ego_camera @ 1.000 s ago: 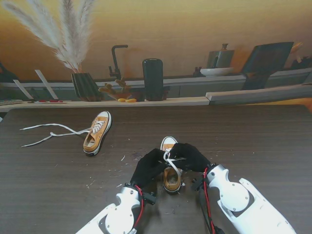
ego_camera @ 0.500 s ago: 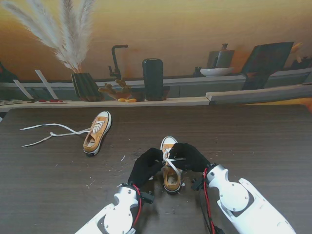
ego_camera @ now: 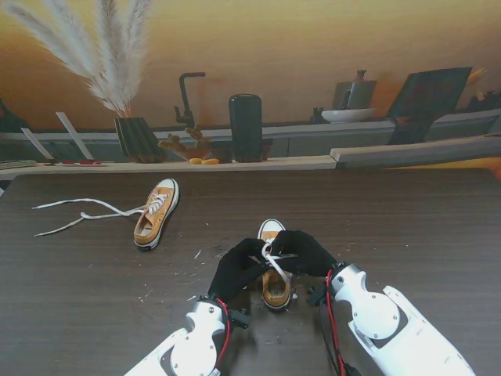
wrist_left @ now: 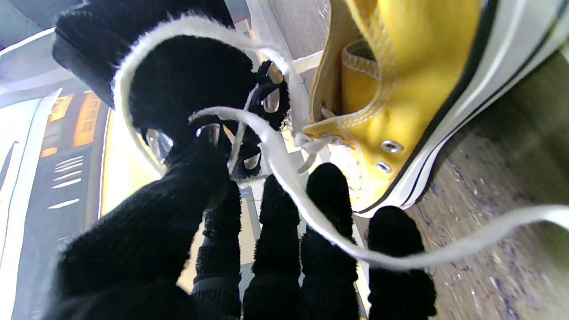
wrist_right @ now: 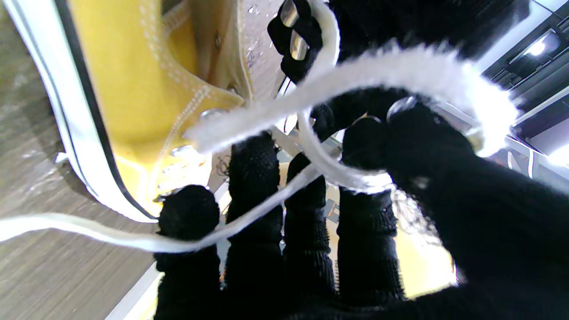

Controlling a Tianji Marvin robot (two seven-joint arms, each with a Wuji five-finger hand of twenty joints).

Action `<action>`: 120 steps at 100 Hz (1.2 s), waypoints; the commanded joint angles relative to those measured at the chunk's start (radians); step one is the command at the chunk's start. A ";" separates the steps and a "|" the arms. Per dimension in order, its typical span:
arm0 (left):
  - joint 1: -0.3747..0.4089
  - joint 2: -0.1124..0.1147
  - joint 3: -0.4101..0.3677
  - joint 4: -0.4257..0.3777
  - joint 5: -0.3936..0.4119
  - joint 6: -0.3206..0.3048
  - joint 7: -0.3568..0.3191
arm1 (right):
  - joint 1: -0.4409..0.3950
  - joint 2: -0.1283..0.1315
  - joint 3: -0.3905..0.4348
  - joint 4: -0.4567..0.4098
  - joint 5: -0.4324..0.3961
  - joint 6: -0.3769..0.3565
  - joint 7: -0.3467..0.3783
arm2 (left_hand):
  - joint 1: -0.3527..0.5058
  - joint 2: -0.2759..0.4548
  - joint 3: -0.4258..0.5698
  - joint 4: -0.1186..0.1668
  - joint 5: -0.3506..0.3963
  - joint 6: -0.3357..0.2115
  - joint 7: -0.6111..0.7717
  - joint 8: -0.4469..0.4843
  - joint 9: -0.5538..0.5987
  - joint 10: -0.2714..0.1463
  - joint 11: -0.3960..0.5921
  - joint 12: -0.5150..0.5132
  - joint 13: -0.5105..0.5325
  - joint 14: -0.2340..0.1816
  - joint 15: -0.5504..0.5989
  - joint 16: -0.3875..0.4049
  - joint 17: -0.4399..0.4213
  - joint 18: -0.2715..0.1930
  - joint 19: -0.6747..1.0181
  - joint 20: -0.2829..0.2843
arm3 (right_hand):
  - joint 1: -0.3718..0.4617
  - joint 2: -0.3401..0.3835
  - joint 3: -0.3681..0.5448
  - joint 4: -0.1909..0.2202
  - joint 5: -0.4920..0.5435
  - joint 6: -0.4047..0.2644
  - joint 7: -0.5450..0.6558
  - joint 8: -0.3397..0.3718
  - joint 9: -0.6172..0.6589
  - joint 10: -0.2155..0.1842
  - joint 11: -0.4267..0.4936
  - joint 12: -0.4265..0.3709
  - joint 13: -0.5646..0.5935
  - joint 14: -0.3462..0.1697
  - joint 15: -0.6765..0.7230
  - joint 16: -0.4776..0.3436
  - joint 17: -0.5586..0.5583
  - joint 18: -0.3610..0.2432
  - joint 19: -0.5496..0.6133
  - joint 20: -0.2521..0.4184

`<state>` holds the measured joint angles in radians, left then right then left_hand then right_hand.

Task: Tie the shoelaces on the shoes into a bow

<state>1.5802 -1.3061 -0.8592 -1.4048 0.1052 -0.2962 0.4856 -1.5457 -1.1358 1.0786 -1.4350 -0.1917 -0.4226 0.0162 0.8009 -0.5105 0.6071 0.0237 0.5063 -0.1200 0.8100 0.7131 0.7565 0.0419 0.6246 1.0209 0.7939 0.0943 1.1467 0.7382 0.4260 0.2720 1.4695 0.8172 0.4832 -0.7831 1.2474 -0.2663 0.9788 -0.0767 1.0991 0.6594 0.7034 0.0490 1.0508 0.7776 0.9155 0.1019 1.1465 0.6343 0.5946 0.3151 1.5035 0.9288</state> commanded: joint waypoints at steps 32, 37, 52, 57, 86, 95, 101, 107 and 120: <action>-0.007 -0.027 0.017 -0.002 -0.017 0.008 0.030 | 0.001 0.003 -0.002 -0.001 0.001 -0.003 0.017 | 0.124 0.078 -0.194 -0.031 0.105 -0.142 0.112 -0.030 0.091 -0.029 -0.002 0.038 0.028 -0.006 0.026 0.028 0.035 -0.009 0.028 -0.007 | 0.023 0.007 0.013 0.034 -0.014 -0.044 -0.009 0.020 0.022 -0.015 -0.017 0.000 0.023 0.004 -0.006 0.010 0.001 -0.018 0.007 0.010; -0.005 -0.028 0.015 -0.001 -0.018 0.006 0.032 | 0.001 0.002 -0.003 0.000 0.001 -0.002 0.016 | 0.122 0.082 -0.188 -0.025 0.102 -0.148 0.127 -0.013 0.089 -0.025 -0.001 0.037 0.026 0.000 0.026 0.028 0.031 -0.007 0.025 -0.008 | 0.023 0.007 0.013 0.034 -0.014 -0.044 -0.009 0.020 0.023 -0.015 -0.017 0.000 0.024 0.004 -0.006 0.010 0.001 -0.018 0.007 0.010; 0.001 -0.031 0.006 0.002 -0.032 -0.013 0.040 | 0.000 0.002 -0.003 0.000 0.000 -0.001 0.015 | 0.024 0.023 0.026 -0.007 0.122 -0.221 0.120 0.151 0.102 -0.007 -0.019 0.053 0.012 0.020 0.025 0.034 0.012 0.003 0.010 0.004 | 0.022 0.007 0.014 0.034 -0.012 -0.045 -0.009 0.020 0.023 -0.016 -0.017 0.000 0.024 0.004 -0.006 0.010 0.001 -0.018 0.007 0.010; 0.002 -0.030 0.003 0.001 -0.037 -0.017 0.038 | 0.000 0.002 -0.003 0.001 0.000 0.000 0.015 | -0.001 0.003 0.088 -0.001 0.130 -0.232 0.114 0.207 0.108 -0.005 -0.031 0.064 0.007 0.025 0.024 0.037 0.006 0.006 0.004 0.011 | 0.022 0.006 0.014 0.034 -0.012 -0.046 -0.009 0.020 0.022 -0.015 -0.018 0.000 0.024 0.004 -0.006 0.010 0.001 -0.018 0.007 0.010; 0.013 -0.020 -0.012 -0.014 -0.054 -0.008 0.012 | -0.003 0.003 0.002 -0.003 -0.001 0.001 0.015 | -0.023 0.015 0.164 0.015 0.078 -0.192 0.156 0.327 0.109 -0.006 -0.066 0.114 -0.011 0.035 0.018 0.041 -0.015 0.010 -0.007 0.024 | 0.022 0.007 0.014 0.033 -0.012 -0.047 -0.009 0.020 0.023 -0.015 -0.018 0.001 0.024 0.005 -0.006 0.011 0.001 -0.018 0.007 0.010; 0.017 -0.017 -0.017 -0.019 -0.058 -0.002 0.004 | -0.005 0.003 0.005 -0.004 -0.001 0.002 0.015 | -0.023 0.027 0.170 0.012 0.058 -0.173 0.168 0.345 0.105 -0.008 -0.073 0.124 -0.015 0.037 0.016 0.042 -0.019 0.010 -0.009 0.027 | 0.022 0.006 0.014 0.033 -0.011 -0.046 -0.009 0.020 0.023 -0.015 -0.018 0.001 0.024 0.004 -0.006 0.011 0.001 -0.018 0.007 0.010; 0.019 -0.014 -0.021 -0.021 -0.060 0.003 -0.003 | -0.005 0.002 0.006 -0.004 -0.001 0.002 0.014 | -0.021 0.039 0.170 0.005 0.042 -0.153 0.178 0.357 0.099 -0.009 -0.079 0.130 -0.020 0.037 0.013 0.043 -0.024 0.010 -0.012 0.030 | 0.022 0.007 0.014 0.033 -0.011 -0.046 -0.009 0.020 0.024 -0.015 -0.018 0.001 0.023 0.005 -0.006 0.011 0.001 -0.018 0.007 0.010; 0.020 -0.012 -0.024 -0.021 -0.061 0.008 -0.008 | -0.006 0.002 0.007 -0.005 0.000 0.003 0.012 | -0.020 0.043 0.170 0.003 0.034 -0.145 0.184 0.363 0.096 -0.009 -0.081 0.132 -0.022 0.038 0.013 0.043 -0.025 0.010 -0.013 0.032 | 0.024 0.008 0.014 0.033 -0.011 -0.045 -0.009 0.020 0.023 -0.014 -0.018 0.001 0.023 0.005 -0.006 0.011 0.001 -0.018 0.007 0.010; 0.022 -0.008 -0.027 -0.025 -0.059 0.019 -0.019 | -0.007 0.001 0.009 -0.007 0.004 0.002 0.010 | -0.021 0.052 0.175 0.003 0.018 -0.133 0.196 0.378 0.084 -0.011 -0.088 0.138 -0.031 0.036 0.007 0.044 -0.034 0.008 -0.018 0.036 | 0.024 0.011 0.012 0.032 -0.012 -0.044 -0.010 0.020 0.022 -0.014 -0.019 0.001 0.023 0.005 -0.007 0.011 0.001 -0.018 0.007 0.010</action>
<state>1.5976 -1.3200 -0.8839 -1.4191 0.0446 -0.2886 0.4869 -1.5497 -1.1354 1.0847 -1.4367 -0.1923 -0.4224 0.0149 0.7999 -0.4819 0.7427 0.0197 0.5562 -0.2196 0.9767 1.0559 0.8542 0.0447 0.5535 1.1352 0.7868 0.1339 1.1502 0.7474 0.4008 0.2759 1.4578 0.8283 0.4832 -0.7797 1.2474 -0.2663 0.9770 -0.0747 1.0912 0.6775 0.7135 0.0490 1.0400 0.7776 0.9155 0.1022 1.1461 0.6343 0.5946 0.3151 1.5035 0.9291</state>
